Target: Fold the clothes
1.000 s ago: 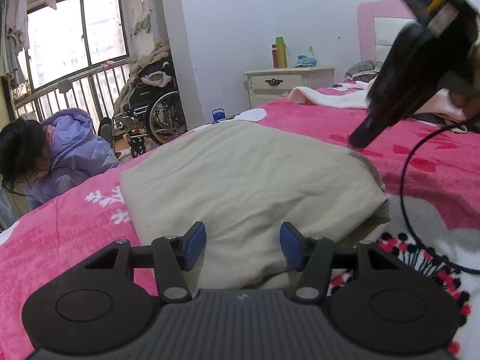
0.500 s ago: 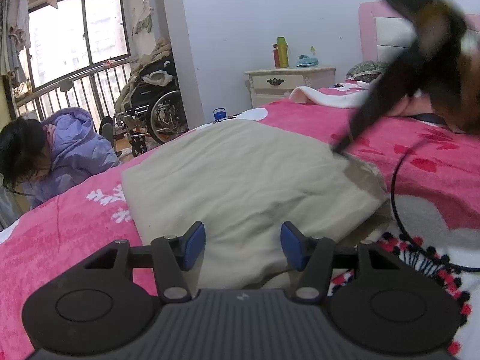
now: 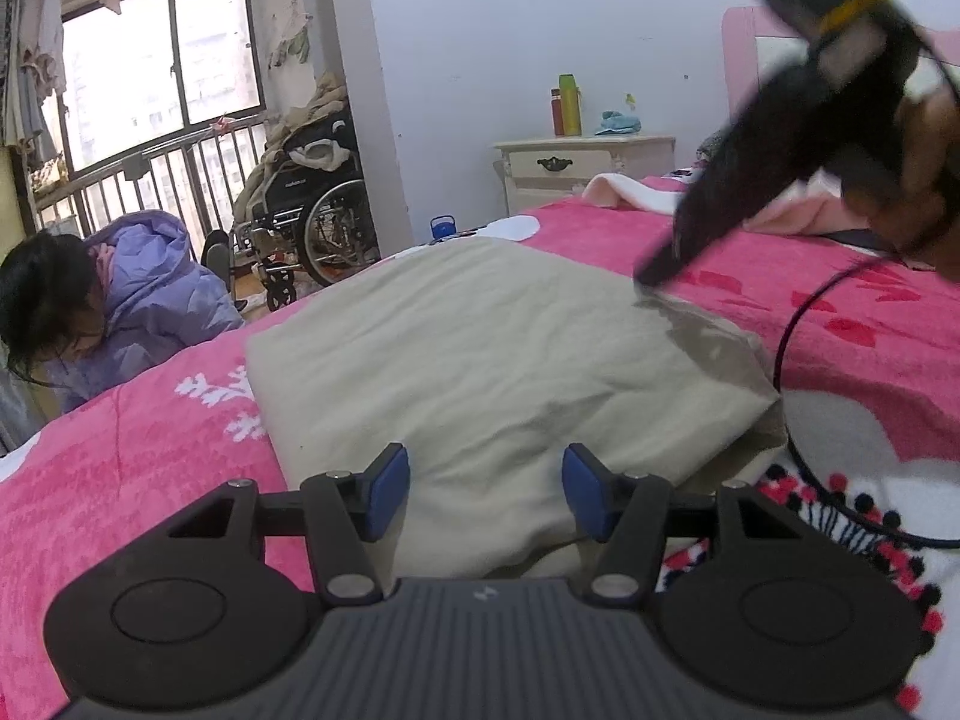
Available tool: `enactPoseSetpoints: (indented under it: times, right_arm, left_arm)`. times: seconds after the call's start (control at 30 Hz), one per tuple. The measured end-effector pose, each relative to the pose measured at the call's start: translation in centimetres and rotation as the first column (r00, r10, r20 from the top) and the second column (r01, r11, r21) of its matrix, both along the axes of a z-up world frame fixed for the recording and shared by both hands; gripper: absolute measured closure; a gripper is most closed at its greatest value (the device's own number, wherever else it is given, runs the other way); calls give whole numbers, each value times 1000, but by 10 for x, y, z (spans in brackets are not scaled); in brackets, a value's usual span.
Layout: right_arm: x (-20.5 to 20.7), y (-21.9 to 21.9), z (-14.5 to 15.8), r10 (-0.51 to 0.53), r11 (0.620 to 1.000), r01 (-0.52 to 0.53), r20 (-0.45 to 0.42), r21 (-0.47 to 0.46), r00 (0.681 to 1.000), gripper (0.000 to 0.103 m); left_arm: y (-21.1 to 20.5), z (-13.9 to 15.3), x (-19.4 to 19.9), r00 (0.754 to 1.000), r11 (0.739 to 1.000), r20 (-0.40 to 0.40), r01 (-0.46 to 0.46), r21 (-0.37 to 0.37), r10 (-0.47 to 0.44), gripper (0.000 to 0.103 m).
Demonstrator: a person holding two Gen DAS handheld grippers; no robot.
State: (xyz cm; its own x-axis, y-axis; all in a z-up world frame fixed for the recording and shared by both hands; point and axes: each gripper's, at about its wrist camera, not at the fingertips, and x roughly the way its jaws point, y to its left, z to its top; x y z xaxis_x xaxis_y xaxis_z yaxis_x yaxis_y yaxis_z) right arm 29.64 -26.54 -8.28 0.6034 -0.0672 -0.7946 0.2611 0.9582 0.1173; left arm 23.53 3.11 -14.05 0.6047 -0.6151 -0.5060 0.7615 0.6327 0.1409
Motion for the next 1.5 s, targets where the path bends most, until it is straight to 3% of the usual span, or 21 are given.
enactPoseSetpoints:
  times: [0.2,0.33,0.4,0.47,0.53,0.63,0.67,0.9,0.97,1.1,1.3,1.37,1.43,1.5]
  right_arm:
    - [-10,-35,-33,-114,993,115,-158,1,981,101]
    - [-22,-22,-1,-117,993,118,-41,18,992,96]
    - [-20,-6,13,-38,997,37,11,71,999,96]
    - [-12,13,10,62,991,-61,-3,119,998,97]
    - [-11,25,-10,96,989,-84,-94,125,991,97]
    - [-28,15,-47,3,989,33,-242,145,970,98]
    - [-37,10,-46,-23,983,60,-212,172,977,98]
    - [-36,19,-3,26,986,-18,-45,166,999,93]
    - [-36,24,5,43,986,-41,-9,163,999,85]
    - [-40,39,-39,53,986,-22,-182,165,982,79]
    - [-96,44,-20,-13,973,58,-201,223,980,73]
    - [-104,50,-16,-23,974,68,-201,216,979,57]
    - [-103,73,-12,-27,981,63,-194,184,981,48]
    - [-96,86,-15,-27,985,59,-199,159,980,47]
  left_arm:
    - [2,-2,1,1000,1000,-9,-2,-21,2,43]
    - [3,0,3,1000,1000,-19,6,-20,-6,43]
    - [2,1,4,1000,1000,-22,6,-14,-7,43]
    - [1,1,2,1000,1000,-16,4,-3,-4,43]
    - [-1,2,1,1000,1000,-15,0,10,0,43]
    - [3,0,-3,1000,1000,-19,-8,17,9,43]
    - [6,0,-3,1000,1000,-25,-9,19,9,43]
    - [22,15,-12,1000,999,-29,11,52,-10,44]
    - [19,12,-9,998,996,-67,5,93,2,45]
    - [27,17,-12,989,995,-146,-22,97,36,45]
    - [45,47,-20,970,998,-236,-38,57,51,44]
    - [42,58,-20,969,999,-245,-30,40,39,36]
    - [35,69,-18,963,999,-264,-45,13,47,28]
    - [25,73,-13,950,995,-297,-99,6,96,25]
